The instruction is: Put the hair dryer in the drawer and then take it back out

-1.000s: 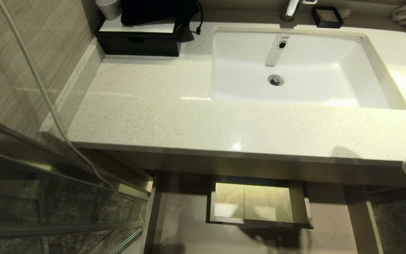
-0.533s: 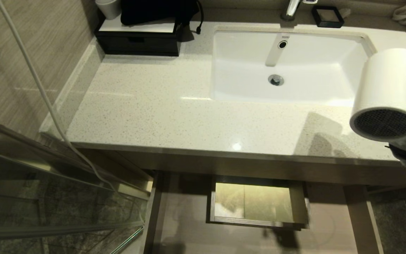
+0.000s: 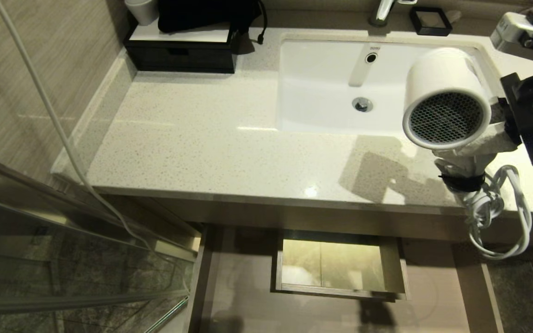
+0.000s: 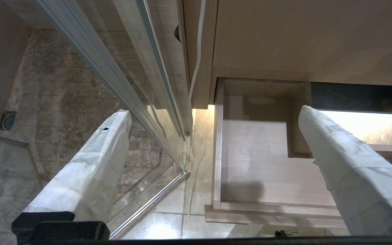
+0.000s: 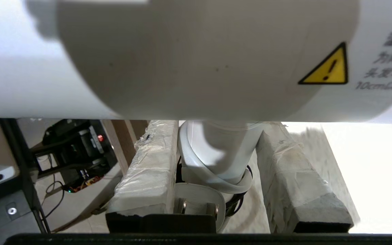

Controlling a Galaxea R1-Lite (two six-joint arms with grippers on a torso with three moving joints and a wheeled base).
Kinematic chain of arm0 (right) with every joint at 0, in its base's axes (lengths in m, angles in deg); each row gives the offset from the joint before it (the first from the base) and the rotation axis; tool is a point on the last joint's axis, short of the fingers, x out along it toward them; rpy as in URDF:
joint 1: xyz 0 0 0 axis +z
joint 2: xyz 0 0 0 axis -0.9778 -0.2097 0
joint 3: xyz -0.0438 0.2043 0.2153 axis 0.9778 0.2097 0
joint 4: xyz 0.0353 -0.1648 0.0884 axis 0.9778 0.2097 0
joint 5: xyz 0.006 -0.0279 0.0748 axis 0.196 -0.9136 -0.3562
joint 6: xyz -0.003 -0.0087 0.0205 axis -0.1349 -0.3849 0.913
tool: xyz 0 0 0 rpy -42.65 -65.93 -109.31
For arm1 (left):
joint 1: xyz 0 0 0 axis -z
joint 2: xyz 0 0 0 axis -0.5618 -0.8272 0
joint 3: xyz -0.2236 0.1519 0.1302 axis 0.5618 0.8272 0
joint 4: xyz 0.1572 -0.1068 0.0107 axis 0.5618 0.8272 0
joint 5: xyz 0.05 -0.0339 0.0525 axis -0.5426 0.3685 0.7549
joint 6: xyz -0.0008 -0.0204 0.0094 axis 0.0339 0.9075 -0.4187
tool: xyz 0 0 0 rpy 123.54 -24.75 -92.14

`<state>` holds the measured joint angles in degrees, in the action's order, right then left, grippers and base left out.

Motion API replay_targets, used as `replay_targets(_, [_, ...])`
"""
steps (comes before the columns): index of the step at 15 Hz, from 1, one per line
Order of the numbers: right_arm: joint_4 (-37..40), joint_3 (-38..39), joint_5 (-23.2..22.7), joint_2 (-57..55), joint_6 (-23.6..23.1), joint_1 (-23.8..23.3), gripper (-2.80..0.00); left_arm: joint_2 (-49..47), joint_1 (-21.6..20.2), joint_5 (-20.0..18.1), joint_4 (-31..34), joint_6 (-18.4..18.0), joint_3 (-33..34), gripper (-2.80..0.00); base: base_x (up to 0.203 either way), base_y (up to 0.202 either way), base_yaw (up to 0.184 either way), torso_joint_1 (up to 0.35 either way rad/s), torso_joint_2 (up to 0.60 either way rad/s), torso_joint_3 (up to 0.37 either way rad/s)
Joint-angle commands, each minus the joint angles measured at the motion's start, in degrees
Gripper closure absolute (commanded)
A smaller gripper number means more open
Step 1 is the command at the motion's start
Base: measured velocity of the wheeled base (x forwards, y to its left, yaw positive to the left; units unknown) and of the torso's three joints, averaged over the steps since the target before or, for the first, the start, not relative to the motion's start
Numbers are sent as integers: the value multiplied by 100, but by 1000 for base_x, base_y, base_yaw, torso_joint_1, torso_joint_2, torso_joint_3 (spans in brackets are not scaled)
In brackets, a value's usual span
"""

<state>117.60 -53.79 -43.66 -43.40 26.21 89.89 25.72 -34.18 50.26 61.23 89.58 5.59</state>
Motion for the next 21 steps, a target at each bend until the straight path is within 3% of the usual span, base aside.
replay_targets(1, [241, -529, -155, -322, -51, 223, 0, 0, 0, -1, -2, 1, 0, -280, 0, 0, 0, 0, 0, 0])
replay_targets(5, [585, -720, -341, -493, -460, 590, 0, 0, 0, -1, -2, 1, 0, -280, 0, 0, 0, 0, 0, 0])
replay_targets(11, [293, -720, -290, -435, -565, 664, 0, 0, 0, -1, -2, 1, 0, -280, 0, 0, 0, 0, 0, 0])
replay_targets(12, [273, -712, -286, -441, -779, 669, 0, 0, 0, -1, -2, 1, 0, -280, 0, 0, 0, 0, 0, 0])
replay_targets(15, [275, -717, -255, -500, -2199, 670, 0, 0, 0, -1, -2, 1, 0, -280, 0, 0, 0, 0, 0, 0])
replay_targets(16, [302, -720, -254, -517, -2466, 672, 0, 0, 0, -1, -2, 1, 0, -280, 0, 0, 0, 0, 0, 0])
replay_targets(18, [454, -720, -265, -527, -2893, 679, 0, 0, 0, -1, 7, 1, 0, -280, 0, 0, 0, 0, 0, 0])
replay_targets(21, [484, -720, -252, -549, -2990, 664, 0, 0, 0, -1, -2, 1, 0, -280, 0, 0, 0, 0, 0, 0])
